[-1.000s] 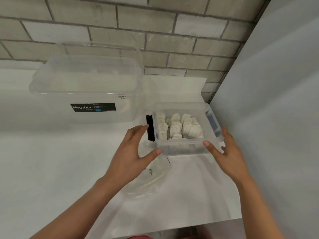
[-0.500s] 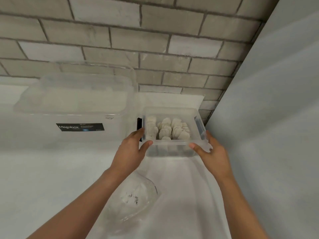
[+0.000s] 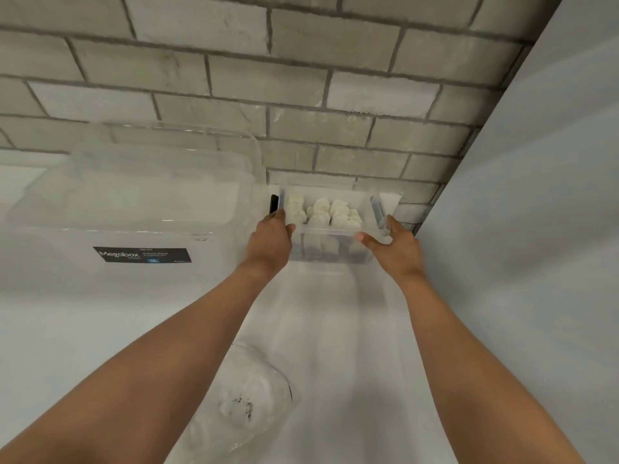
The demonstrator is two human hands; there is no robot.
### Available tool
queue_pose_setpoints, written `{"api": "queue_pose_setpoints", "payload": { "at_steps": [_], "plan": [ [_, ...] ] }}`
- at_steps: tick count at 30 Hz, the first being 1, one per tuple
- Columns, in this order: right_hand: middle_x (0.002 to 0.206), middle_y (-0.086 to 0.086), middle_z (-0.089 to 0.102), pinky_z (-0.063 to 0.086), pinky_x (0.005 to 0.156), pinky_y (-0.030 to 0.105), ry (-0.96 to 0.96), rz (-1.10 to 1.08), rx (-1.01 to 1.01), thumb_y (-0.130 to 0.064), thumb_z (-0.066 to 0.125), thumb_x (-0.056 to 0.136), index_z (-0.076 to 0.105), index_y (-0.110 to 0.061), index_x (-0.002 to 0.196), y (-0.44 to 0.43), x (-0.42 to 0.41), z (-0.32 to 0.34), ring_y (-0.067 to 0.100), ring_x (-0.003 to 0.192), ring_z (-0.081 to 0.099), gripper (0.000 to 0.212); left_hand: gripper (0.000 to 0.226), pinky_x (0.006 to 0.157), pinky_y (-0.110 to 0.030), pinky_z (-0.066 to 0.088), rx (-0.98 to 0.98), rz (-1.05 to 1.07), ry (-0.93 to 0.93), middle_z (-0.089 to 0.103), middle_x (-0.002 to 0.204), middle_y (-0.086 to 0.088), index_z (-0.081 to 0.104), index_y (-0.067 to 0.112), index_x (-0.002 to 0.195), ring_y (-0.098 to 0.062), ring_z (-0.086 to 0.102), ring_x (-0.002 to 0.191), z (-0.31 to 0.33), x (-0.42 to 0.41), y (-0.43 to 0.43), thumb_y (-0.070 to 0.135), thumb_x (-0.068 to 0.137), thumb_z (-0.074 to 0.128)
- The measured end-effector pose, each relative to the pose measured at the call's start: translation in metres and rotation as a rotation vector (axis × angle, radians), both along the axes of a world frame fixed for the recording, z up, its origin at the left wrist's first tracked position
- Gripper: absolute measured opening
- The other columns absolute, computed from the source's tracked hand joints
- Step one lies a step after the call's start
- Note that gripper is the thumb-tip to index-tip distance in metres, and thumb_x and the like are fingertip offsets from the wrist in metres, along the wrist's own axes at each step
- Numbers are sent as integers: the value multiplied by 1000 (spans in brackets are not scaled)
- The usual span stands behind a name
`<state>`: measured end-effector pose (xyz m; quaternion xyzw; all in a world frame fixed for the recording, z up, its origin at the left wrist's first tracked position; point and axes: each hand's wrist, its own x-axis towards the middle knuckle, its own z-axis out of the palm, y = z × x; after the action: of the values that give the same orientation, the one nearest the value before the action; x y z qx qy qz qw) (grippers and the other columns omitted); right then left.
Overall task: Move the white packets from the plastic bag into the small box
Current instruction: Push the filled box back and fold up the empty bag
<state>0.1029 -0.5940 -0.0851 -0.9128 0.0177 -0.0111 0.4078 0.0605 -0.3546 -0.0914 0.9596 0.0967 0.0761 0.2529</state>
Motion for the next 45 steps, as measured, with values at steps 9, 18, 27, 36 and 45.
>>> {"api": "queue_pose_setpoints", "payload": {
  "at_steps": [9, 18, 27, 36, 45],
  "plan": [
    [162, 0, 32, 35, 118, 41, -32, -12, -4, -55, 80, 78, 11, -25, 161, 4, -36, -12, 25, 147, 34, 112, 72, 117, -41, 23, -239, -19, 128, 7, 166, -14, -9, 14, 158, -29, 17, 151, 22, -45, -6, 42, 106, 33],
    [155, -30, 35, 38, 118, 33, 159, 191, 324, -68, 68, 81, 30, -48, 153, 36, -267, -61, -7, 139, 38, 84, 41, 106, -29, 43, -361, -84, 162, 58, 136, 8, 53, 34, 140, -8, 54, 123, 20, -205, 74, 39, 100, 54],
    [149, -49, -9, 10, 125, 37, 194, 341, 79, -73, 88, 48, -12, -39, 158, 106, -326, -82, -3, 152, -3, 152, 121, 117, -35, 25, -159, -371, 525, 21, 159, 14, 8, 41, 157, -13, 18, 145, -46, -279, 176, 52, 66, 87],
    [148, -15, 49, 43, 111, 32, -74, 326, -78, 3, 66, 86, 36, -28, 153, 146, -345, -95, 4, 138, 44, 79, 118, 123, -38, 21, -426, -739, 367, 8, 161, 21, 7, 55, 151, -3, 8, 150, -59, -258, 155, 51, 67, 88],
    [98, 1, 54, 52, 73, 21, -279, -577, 653, 10, 79, 72, 47, -21, 100, 177, -389, -49, 11, 89, 59, 53, 29, 96, -33, 50, -671, -862, 162, 61, 121, 8, 52, 26, 124, -10, 60, 114, -48, -286, 88, 28, 97, 64]
  ]
}}
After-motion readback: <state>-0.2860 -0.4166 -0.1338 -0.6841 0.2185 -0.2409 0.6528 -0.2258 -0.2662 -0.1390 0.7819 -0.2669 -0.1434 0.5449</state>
